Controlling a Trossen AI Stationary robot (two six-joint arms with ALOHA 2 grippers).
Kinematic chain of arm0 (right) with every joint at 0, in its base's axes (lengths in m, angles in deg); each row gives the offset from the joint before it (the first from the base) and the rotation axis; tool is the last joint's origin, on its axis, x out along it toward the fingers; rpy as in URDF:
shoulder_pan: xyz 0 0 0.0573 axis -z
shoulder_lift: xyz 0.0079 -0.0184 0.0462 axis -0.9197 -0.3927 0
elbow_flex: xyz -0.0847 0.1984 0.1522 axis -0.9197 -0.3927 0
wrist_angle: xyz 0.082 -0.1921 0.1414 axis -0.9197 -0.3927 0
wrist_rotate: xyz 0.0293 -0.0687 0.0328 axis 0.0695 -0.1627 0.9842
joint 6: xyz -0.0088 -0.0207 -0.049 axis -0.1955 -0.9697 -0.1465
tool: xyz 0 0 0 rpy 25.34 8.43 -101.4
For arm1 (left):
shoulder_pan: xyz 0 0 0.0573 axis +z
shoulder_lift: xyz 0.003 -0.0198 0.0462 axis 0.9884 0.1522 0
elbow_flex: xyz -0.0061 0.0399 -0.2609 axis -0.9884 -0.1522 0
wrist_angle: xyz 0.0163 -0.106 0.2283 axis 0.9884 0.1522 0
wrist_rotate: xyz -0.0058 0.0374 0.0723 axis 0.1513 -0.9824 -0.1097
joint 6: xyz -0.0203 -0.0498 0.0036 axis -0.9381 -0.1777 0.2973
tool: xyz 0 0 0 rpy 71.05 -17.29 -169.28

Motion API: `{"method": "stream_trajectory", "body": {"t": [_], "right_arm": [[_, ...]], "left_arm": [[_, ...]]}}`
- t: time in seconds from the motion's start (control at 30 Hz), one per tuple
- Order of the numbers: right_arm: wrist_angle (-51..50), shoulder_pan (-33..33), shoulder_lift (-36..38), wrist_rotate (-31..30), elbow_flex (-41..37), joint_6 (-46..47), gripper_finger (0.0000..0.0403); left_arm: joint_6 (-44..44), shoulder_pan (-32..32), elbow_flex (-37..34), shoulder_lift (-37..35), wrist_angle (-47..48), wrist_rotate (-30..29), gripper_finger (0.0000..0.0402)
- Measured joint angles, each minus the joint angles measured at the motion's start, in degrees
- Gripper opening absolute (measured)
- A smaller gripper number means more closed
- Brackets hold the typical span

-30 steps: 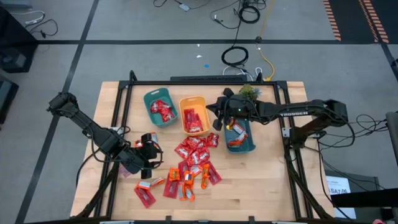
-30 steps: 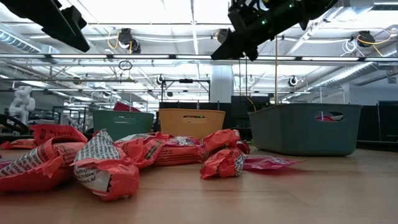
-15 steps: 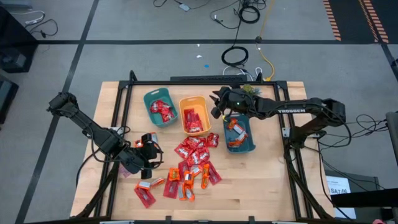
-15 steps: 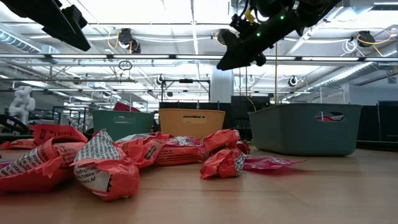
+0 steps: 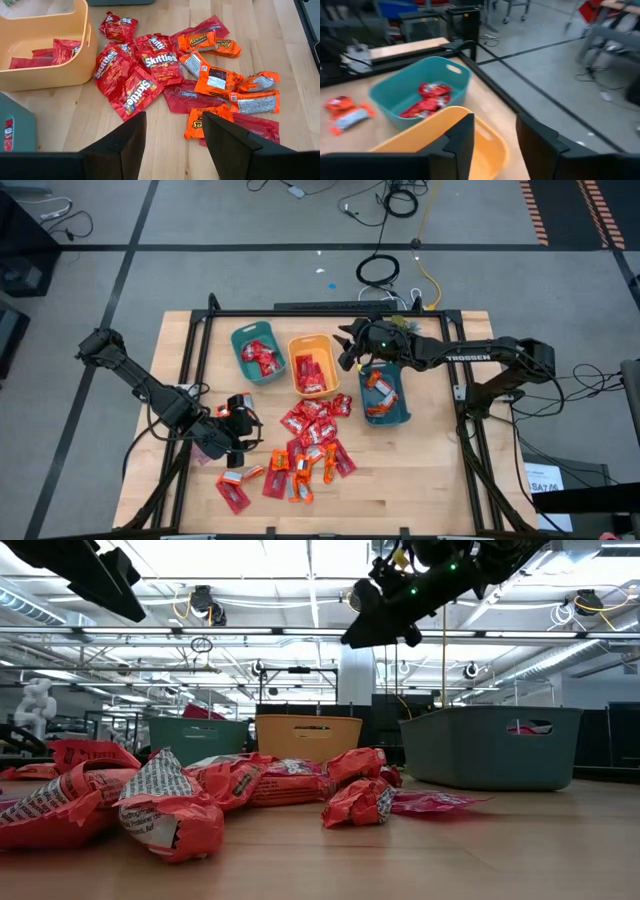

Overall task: Sort candy
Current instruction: Put the red pack of candy into the light blue bin

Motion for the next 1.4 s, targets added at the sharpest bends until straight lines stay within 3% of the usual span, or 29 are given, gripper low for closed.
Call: {"method": "stream_trajectory", "body": {"t": [0.4, 0.6, 0.7, 0.77, 0.9, 1.17, 1.4], "right_arm": [[1.2, 0.0, 0.0, -0.2, 0.0, 2.2, 0.0285], [1.7, 0.0, 0.0, 0.5, 0.0, 1.7, 0.0301], [2.8, 0.0, -0.5, 8.2, 0.1, -2.5, 0.0301], [2.4, -0.3, -2.2, 10.3, 1.4, -3.2, 0.0301], [-9.1, -0.6, -8.1, 10.6, 10.1, -1.1, 0.0301], [-41.9, -0.6, -25.0, 11.3, 36.3, -5.1, 0.0299], [-50.3, 0.1, -33.1, 15.3, 41.1, -8.4, 0.0273]], "left_arm": [[-0.2, 0.0, 0.0, 0.0, 0.0, 0.0, 0.0204], [-0.4, 0.0, 0.0, 0.0, 0.0, 0.0, 0.0204], [-0.4, 0.0, 0.0, 0.0, 0.0, 0.0, 0.0204], [-0.4, 0.0, 0.0, 0.0, 0.0, 0.0, 0.0204], [-0.3, 0.0, 0.0, 0.0, 0.0, 0.0, 0.0204], [-0.4, 0.0, 0.0, 0.0, 0.0, 0.0, 0.0204], [-0.4, 0.0, 0.0, 0.0, 0.0, 0.0, 0.0204]]}}
